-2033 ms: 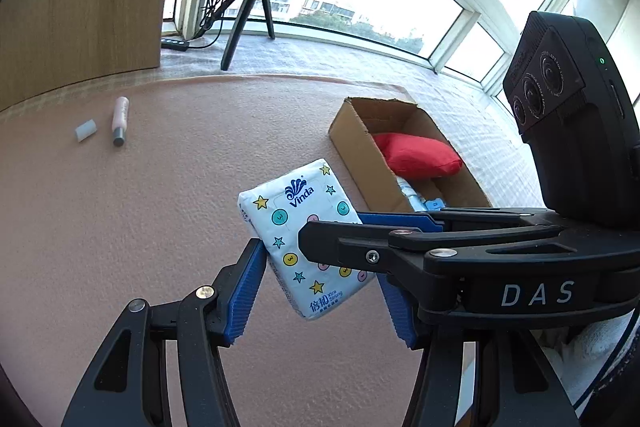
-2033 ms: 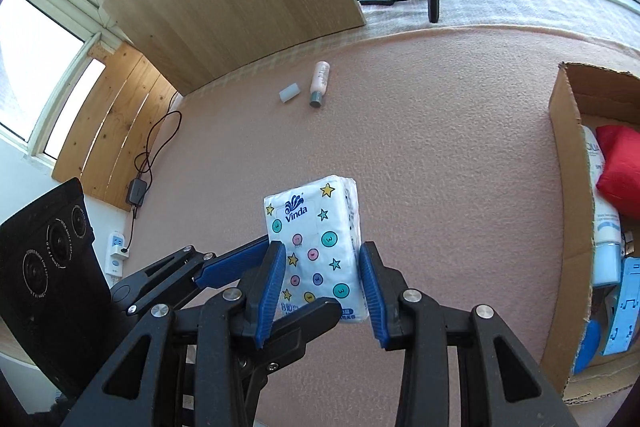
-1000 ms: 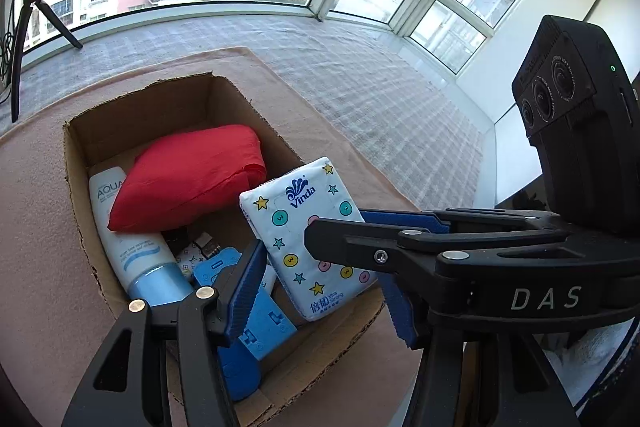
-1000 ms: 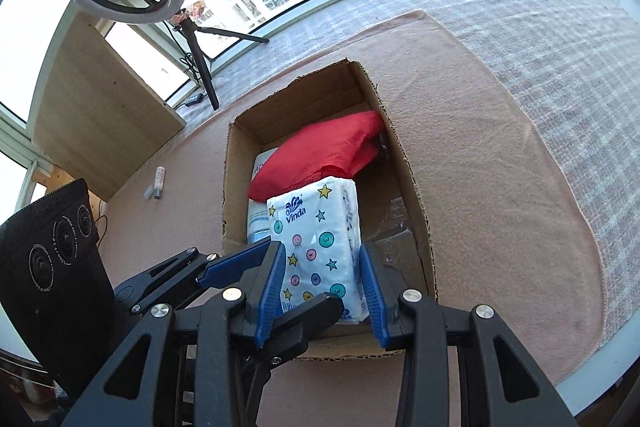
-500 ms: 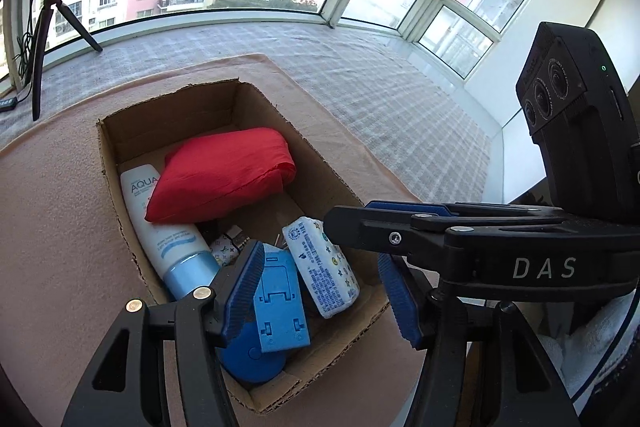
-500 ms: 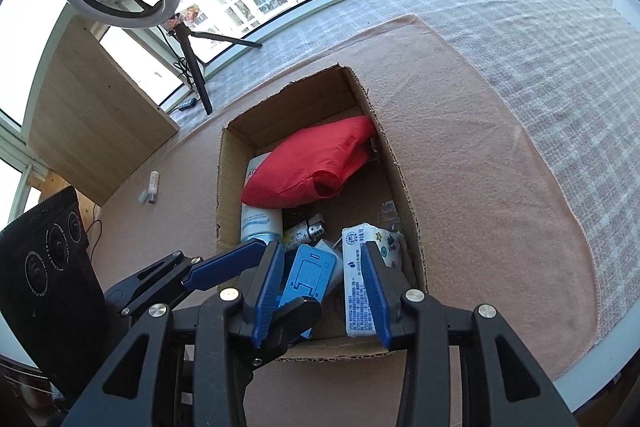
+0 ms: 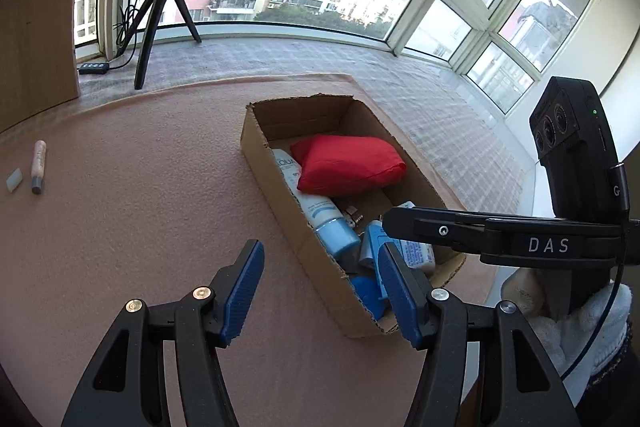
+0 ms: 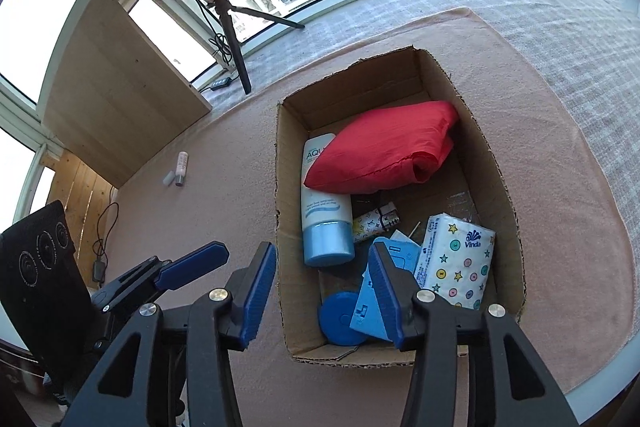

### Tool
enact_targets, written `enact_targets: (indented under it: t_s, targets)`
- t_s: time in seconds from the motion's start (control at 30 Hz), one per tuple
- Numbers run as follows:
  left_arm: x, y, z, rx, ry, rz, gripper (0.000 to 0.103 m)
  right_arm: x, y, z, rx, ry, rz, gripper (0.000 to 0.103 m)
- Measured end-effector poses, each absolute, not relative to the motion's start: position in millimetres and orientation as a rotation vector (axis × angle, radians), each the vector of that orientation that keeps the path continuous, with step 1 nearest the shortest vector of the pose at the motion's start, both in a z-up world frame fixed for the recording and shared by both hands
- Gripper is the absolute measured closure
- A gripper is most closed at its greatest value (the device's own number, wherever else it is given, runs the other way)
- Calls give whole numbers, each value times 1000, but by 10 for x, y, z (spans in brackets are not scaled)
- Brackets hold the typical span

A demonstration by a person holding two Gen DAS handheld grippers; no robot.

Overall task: Organize objects
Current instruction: 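Open the right tool to drop the tissue pack into the box, then move both tools to the white cap and the white bottle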

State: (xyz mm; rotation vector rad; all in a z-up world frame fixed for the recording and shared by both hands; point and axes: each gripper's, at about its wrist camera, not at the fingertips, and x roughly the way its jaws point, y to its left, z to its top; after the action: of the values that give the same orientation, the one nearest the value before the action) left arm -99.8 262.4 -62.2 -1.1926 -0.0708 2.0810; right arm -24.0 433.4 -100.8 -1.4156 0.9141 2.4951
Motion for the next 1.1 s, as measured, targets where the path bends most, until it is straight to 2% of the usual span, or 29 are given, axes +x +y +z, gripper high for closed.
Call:
enact_targets:
  t_s: [0.33,0.63,0.77,0.9,0.97,1.1]
  targets:
    - [-1382,1594,-483,-1210,-114,2237,40,-701,3794,-881,-1495,848,2599,58]
    - [-2026,809,-207,-1201,-81,2389,40,-1367,3314,-500,-1494,663,2732,58]
    - [-2434,481,-349,-1273,-90,2457,40,-1599,3162,-468,-1509,668,2753,57]
    - [-2841,239,-647,-1364,-190,2469,41,-1720,3006,-566,-1543,689,2747,56]
    - [-3010,191,-814,-1407,-203,2465,46,-1768,2954,-653,-1569,706,2728,56]
    - [-3251,148,-1097,-1462,-230,2450,50,-1803,2915,-801,-1612,730,2686,56]
